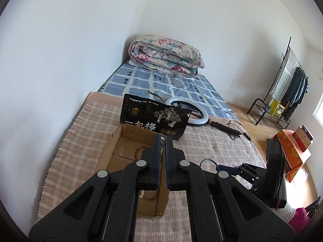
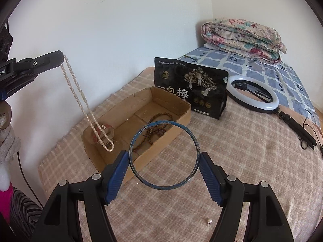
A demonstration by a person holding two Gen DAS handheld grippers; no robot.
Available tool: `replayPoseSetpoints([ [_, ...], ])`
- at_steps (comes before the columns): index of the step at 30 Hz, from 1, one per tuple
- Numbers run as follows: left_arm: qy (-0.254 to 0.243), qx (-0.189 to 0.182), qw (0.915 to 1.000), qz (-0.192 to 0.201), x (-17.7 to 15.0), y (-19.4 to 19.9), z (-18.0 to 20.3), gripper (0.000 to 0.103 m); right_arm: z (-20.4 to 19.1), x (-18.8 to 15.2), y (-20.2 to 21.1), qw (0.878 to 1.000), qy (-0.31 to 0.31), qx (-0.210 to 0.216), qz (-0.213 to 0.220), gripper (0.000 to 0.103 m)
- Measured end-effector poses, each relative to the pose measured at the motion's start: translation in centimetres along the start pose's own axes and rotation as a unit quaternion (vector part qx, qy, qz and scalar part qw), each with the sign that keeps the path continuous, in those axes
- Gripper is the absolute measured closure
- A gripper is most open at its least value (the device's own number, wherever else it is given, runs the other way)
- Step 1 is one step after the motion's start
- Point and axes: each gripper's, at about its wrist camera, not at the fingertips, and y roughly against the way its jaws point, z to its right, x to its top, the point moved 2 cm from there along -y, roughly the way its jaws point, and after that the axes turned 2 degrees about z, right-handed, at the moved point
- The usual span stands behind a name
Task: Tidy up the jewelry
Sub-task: 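Carry the pearl necklace and blue bangle over the cardboard box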
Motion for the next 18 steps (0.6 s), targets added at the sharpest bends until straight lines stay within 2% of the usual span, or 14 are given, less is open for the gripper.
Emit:
replayPoseSetpoints([
  [7, 0.004, 0.030, 0.9991, -0.030, -1.4, -1.9, -2.8, 0.101, -1.7, 0.7, -3.2, 1.000, 0.007, 0.013, -0.011, 0.030],
  [18, 0.008, 0.043, 0.9968, -0.067, -3.4, -3.2, -4.1, 0.101, -3.4, 1.7, -8.5, 0.999, 0.013, 0.013, -0.027, 0.030],
])
